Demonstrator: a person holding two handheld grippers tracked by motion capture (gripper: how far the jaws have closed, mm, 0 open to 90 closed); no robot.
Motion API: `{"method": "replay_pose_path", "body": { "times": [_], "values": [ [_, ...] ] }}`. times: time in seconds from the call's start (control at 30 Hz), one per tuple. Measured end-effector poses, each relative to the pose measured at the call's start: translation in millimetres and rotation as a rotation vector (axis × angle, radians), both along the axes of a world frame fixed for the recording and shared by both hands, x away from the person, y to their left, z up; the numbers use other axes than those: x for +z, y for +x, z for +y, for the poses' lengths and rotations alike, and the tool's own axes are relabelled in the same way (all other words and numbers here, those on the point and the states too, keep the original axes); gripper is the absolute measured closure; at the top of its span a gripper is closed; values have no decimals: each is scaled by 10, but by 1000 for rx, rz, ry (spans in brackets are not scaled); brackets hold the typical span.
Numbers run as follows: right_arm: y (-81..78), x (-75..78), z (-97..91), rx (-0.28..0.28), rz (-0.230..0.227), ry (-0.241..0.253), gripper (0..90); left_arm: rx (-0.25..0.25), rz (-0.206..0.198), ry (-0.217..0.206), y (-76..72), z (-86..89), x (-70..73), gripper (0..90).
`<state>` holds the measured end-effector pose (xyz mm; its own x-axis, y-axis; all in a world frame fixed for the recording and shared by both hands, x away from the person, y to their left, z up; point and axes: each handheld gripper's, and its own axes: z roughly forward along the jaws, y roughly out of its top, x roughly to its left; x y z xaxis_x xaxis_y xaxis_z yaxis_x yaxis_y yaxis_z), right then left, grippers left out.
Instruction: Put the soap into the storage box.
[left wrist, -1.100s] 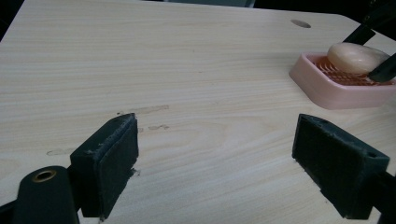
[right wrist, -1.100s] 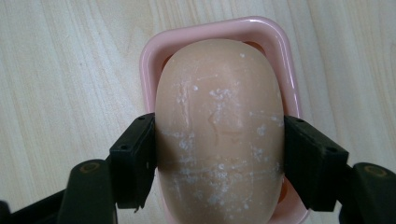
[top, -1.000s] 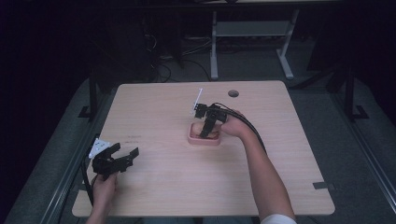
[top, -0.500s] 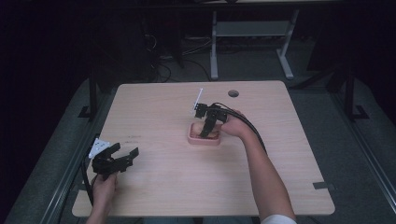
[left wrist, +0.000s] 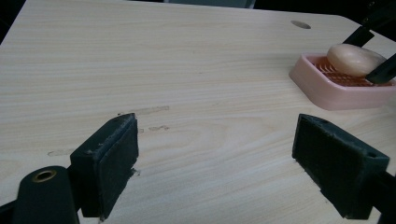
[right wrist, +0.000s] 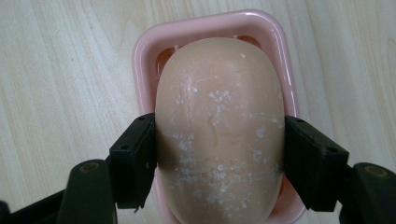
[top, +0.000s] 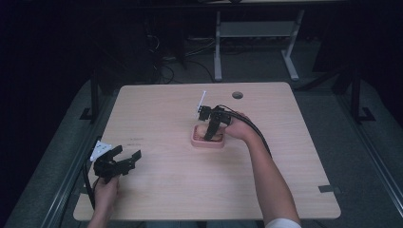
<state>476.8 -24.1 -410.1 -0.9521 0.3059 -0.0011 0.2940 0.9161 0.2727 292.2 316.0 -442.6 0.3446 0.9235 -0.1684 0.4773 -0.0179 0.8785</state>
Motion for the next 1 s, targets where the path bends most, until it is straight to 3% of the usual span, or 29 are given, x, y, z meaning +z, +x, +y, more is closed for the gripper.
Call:
{"method": "replay_pose_path", "body": {
  "times": [0.13, 0.27, 1.0],
  "values": [
    [4, -29, -5, -3, 7, -5, 308, 2, 0, -2, -1, -1, 0, 142],
    [1, 2, -35, -18, 6, 45, 311, -1, 1, 0, -1, -3, 1, 142],
    [-50, 103, -201, -61, -2, 98, 276, -3, -1, 1, -1, -23, -4, 142]
  ]
}}
